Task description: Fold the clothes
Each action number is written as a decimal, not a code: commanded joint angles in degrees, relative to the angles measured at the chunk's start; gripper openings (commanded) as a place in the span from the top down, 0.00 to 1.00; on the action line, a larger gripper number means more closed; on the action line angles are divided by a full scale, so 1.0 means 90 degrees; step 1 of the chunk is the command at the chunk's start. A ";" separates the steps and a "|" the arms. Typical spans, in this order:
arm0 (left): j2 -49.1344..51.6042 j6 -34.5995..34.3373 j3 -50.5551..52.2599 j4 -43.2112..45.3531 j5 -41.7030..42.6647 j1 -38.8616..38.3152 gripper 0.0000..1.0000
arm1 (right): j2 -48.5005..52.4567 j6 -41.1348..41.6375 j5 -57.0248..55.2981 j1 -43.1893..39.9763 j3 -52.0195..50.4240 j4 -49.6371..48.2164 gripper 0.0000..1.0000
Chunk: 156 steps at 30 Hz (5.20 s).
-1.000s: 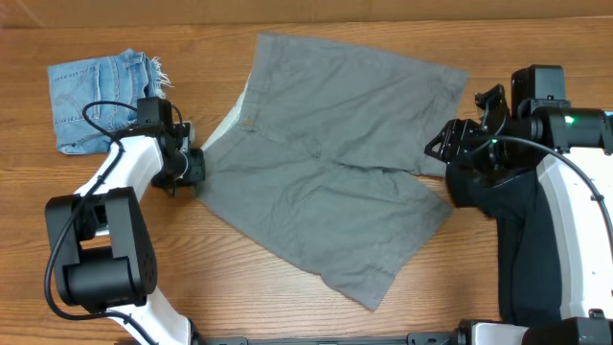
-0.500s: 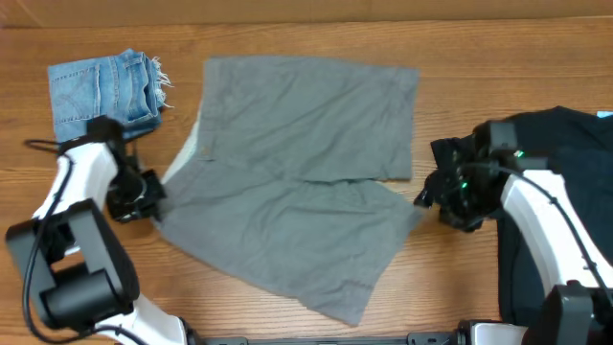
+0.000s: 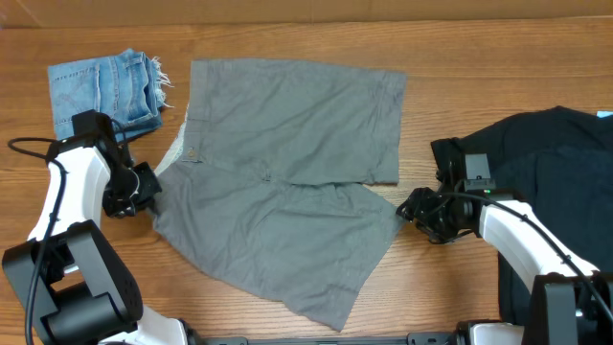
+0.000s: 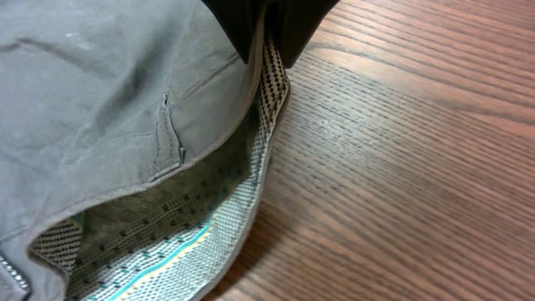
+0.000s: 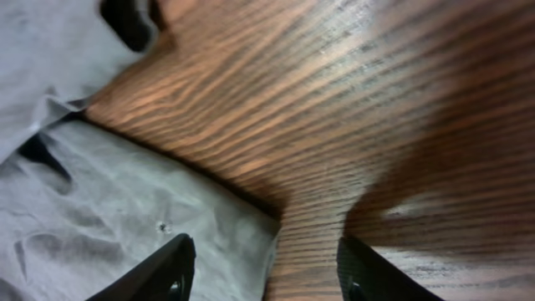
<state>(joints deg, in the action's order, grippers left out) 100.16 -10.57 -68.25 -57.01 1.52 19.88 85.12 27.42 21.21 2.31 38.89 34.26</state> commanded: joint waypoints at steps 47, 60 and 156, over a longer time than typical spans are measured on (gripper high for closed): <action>-0.0143 0.0486 -0.0138 -0.0104 0.0984 -0.0046 0.82 | 0.0221 -0.0821 0.0085 -0.0202 0.2004 0.3915 0.43; -0.0143 0.0488 -0.0138 -0.0083 0.0979 -0.0049 0.80 | 0.0221 0.1086 0.0372 0.2550 0.0102 0.2455 0.48; -0.2208 0.0704 -0.0364 -0.1239 0.0763 -0.0058 0.96 | -0.1409 0.1093 -0.1853 0.2890 0.3128 0.4432 0.96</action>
<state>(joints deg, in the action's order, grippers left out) 85.14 -5.54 -70.96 -68.01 8.56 19.57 76.60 38.09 6.33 28.51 62.35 74.17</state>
